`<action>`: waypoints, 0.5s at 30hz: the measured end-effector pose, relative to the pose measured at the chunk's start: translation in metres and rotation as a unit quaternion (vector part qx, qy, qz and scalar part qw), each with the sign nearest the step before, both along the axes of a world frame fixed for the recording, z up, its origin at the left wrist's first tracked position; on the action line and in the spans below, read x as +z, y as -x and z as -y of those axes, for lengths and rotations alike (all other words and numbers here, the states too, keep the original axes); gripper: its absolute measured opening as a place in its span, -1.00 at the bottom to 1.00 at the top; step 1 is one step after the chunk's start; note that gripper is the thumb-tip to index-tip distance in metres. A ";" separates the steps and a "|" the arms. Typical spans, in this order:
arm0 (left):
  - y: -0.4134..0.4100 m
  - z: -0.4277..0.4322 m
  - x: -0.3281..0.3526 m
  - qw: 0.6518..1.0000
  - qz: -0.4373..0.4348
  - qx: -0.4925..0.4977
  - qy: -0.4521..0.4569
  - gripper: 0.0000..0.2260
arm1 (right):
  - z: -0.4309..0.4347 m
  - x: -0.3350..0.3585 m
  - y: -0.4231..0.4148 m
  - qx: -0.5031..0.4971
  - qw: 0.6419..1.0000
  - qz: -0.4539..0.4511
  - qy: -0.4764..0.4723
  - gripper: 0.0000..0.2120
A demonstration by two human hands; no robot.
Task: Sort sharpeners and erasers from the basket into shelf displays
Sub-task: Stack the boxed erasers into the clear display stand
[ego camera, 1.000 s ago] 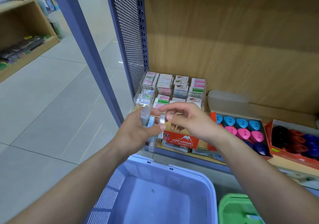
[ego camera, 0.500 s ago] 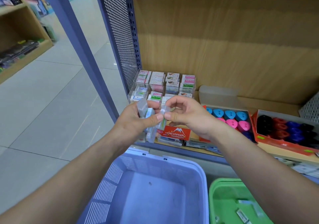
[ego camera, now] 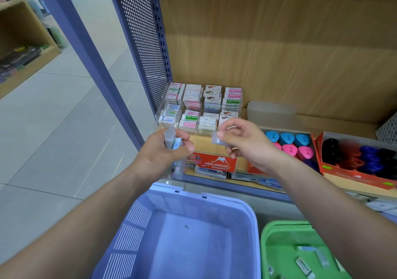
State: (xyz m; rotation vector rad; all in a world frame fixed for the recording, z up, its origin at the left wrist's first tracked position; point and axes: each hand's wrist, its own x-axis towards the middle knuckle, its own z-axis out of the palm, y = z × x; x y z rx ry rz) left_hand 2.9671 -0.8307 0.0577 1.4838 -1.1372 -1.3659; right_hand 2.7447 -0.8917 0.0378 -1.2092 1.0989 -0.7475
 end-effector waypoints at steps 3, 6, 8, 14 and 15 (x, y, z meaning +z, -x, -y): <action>-0.004 0.003 -0.006 1.000 0.022 0.005 -0.010 -0.84 | 0.005 -0.016 0.009 -0.008 0.999 -0.022 -0.021 -0.86; -0.004 0.005 -0.010 0.999 0.028 0.008 -0.023 -0.82 | 0.013 -0.029 0.016 -0.043 0.998 -0.011 -0.051 -0.77; -0.005 0.007 -0.012 0.999 0.027 0.008 -0.031 -0.81 | 0.022 -0.034 0.019 -0.067 0.996 -0.019 -0.051 -0.75; -0.010 0.018 -0.014 0.999 0.038 0.013 -0.031 -0.82 | 0.067 -0.038 0.002 -0.092 0.988 -0.118 0.027 -0.80; -0.013 0.020 -0.016 0.998 0.045 0.019 -0.030 -0.83 | 0.078 -0.040 -0.006 -0.089 0.987 -0.129 0.045 -0.81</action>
